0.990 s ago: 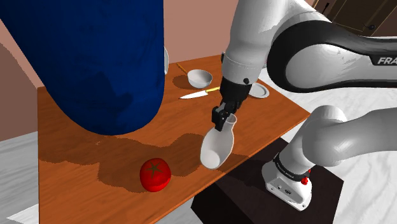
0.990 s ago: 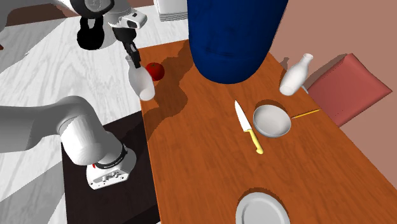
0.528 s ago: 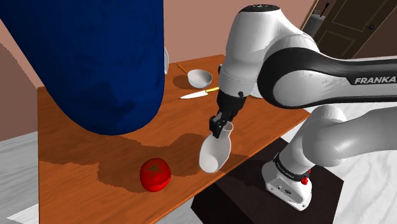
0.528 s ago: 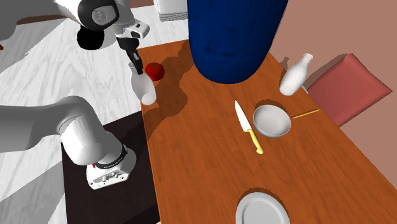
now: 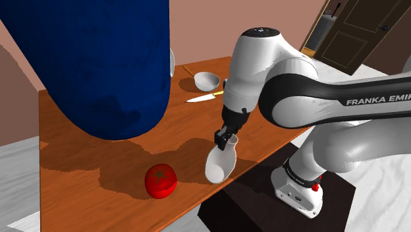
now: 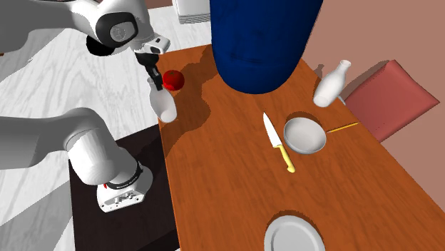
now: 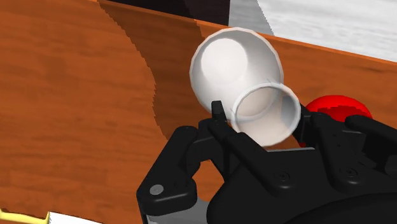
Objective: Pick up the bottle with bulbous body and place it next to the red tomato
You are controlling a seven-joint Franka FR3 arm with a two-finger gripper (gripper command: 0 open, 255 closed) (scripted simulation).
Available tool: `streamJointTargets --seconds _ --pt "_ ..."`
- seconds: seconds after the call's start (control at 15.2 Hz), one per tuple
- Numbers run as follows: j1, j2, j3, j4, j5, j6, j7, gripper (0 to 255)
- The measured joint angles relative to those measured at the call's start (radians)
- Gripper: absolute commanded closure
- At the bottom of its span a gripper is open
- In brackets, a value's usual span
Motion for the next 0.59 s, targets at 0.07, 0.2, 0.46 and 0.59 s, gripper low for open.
streamJointTargets --seconds 0.07,0.2,0.46,0.59 --pt "0.000 0.002 0.001 -0.002 0.000 0.004 -0.001 255" --pt "-0.001 0.003 0.002 -0.003 0.001 0.006 -0.001 255" --pt "-0.001 0.003 0.002 -0.003 0.001 0.007 -0.001 0" --pt "-0.001 0.003 0.002 -0.003 0.001 0.007 -0.001 0"
